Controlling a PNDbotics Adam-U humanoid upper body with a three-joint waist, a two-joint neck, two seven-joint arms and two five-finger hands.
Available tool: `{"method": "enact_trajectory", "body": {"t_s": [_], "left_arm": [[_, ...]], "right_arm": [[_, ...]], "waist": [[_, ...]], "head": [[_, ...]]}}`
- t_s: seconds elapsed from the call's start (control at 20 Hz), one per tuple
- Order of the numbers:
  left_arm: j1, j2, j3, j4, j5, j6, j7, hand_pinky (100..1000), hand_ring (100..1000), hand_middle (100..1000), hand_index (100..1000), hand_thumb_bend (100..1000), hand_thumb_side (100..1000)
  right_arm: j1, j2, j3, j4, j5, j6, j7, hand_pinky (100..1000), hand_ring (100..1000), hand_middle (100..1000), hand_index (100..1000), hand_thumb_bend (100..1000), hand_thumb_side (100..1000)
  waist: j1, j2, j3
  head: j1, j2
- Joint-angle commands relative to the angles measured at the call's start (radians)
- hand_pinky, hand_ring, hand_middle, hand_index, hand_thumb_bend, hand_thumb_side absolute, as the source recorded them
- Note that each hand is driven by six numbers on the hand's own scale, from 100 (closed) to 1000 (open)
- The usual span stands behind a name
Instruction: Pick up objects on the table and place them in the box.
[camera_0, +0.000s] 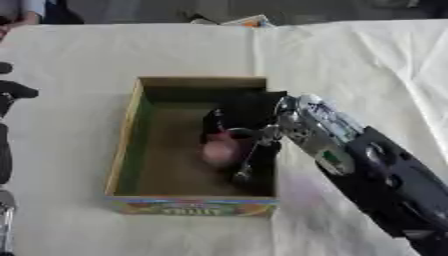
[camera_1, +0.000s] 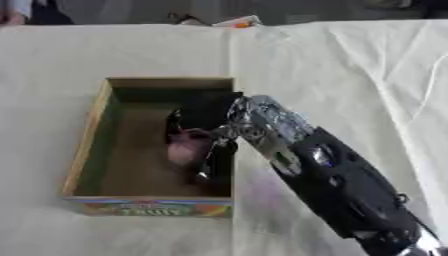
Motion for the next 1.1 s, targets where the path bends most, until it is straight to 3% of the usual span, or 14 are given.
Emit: {"method": "enact_trajectory", "body": {"t_s": [0.05,0.35,0.65,0.85,1.1], "left_arm": [[-0.003,0.007,-0.002,-0.011,0.005,0.001,-0.004,558,481,576,717,100,926],[-0.001,0.006,-0.001,-0.010,0.006,0.001,-0.005,558,482,576,717,100,927],[0.001,0.004,0.001,-0.011,0.005,0.000,-0.003,558,483,576,717,100,927],[0.003,0.004,0.005,-0.011,0.003,0.000,0.001,558,483,577,717,100,926],[0.003,0.002,0.010,-0.013,0.001,-0.002,0.007,558,484,577,717,100,925]], "right_arm": [[-0.032,0.003,-0.033,-0.046,0.001,0.004,0.051,693,850,817,855,737,441],[-0.049,-0.004,-0.096,-0.143,-0.058,0.051,0.054,692,842,812,852,807,507],[-0.055,-0.030,-0.202,-0.282,-0.147,0.138,-0.005,687,821,796,856,821,625],[-0.053,-0.087,-0.289,-0.383,-0.210,0.201,-0.065,683,799,778,858,756,734],[-0.010,-0.162,-0.402,-0.500,-0.288,0.278,-0.142,661,771,745,841,611,1000]], "waist": [[0.004,-0.023,-0.001],[0.005,-0.026,-0.004],[0.008,-0.029,-0.010],[0.011,-0.031,-0.017],[0.018,-0.029,-0.029]], "head": [[-0.005,-0.011],[-0.005,-0.012],[0.006,-0.013],[0.019,-0.009],[0.037,-0.002]]}}
